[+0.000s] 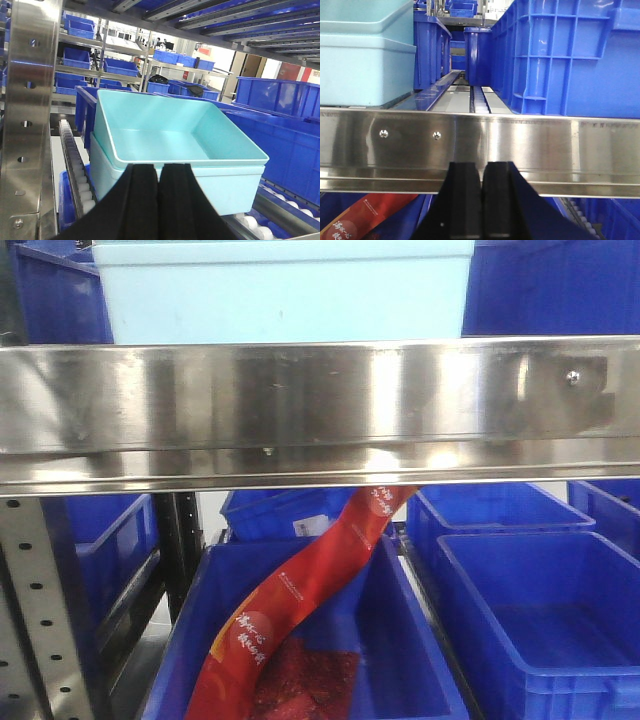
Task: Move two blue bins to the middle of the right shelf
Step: 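Withdraw both grippers down and away from the shelf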
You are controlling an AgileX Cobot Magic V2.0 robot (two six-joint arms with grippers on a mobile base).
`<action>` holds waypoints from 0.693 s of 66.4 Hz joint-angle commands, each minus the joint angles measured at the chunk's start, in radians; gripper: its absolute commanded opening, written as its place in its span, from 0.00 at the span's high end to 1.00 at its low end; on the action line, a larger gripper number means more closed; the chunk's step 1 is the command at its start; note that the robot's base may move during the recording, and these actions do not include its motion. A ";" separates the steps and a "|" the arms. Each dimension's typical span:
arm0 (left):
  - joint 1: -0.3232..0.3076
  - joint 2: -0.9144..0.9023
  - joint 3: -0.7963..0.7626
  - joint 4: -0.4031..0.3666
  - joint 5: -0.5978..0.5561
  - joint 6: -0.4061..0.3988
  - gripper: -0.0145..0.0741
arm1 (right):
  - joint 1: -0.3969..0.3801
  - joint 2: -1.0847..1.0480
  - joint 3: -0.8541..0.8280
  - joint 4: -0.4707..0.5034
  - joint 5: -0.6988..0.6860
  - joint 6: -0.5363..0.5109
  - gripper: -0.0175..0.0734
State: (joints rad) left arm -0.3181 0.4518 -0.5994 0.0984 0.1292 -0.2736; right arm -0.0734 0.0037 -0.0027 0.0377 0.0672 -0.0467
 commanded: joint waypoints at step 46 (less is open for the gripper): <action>0.002 -0.020 0.002 0.045 0.006 0.006 0.96 | -0.004 -0.004 0.003 0.005 -0.043 0.002 0.99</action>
State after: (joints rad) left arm -0.3181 0.4500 -0.5994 0.1180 0.1292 -0.2736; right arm -0.0734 0.0037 -0.0027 0.0377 0.0525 -0.0456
